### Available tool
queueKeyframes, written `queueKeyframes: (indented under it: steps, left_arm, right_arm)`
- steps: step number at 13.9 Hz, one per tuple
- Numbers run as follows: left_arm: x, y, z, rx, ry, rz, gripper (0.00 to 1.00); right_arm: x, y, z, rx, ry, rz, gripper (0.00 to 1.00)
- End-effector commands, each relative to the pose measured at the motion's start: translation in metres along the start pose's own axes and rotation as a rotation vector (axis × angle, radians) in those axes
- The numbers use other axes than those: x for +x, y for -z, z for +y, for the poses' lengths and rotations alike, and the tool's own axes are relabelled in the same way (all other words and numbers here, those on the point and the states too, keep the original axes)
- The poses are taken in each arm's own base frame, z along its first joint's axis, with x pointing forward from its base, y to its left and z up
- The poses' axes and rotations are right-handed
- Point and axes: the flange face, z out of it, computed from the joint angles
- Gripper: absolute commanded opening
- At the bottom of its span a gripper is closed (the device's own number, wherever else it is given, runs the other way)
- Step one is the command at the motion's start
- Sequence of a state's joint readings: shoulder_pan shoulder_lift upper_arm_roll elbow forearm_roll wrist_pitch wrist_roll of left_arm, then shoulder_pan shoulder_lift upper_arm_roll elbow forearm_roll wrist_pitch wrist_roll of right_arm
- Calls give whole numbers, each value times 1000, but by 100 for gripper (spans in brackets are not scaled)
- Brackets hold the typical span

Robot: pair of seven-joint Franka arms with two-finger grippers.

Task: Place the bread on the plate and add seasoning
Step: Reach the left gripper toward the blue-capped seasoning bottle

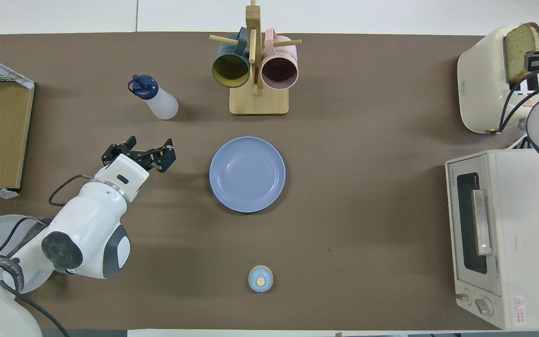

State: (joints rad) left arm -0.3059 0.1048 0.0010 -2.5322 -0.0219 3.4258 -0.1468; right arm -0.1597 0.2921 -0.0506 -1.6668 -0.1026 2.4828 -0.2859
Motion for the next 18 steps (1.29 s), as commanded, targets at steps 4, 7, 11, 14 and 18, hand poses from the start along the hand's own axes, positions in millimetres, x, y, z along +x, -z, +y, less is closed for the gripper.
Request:
queueKeyframes:
  steps: [4, 7, 11, 14, 18]
  left_arm:
    - [1, -18, 4, -2, 20, 43, 100]
    - [6, -31, 5, -2, 17, 43, 100]
    - [16, -56, 2, 8, 15, 49, 100]
    - [26, -61, -2, 25, 13, 68, 100]
    - [32, -64, -6, 45, 26, 82, 100]
  right_arm:
    - [9, 1, -4, -57, 143, -7, 0]
    - [37, 26, 3, -99, 218, -45, 0]
    - [62, 90, 0, -84, 248, -125, 0]
    - [64, 166, -40, -47, 294, -151, 0]
    - [58, 220, -125, 36, 390, -234, 0]
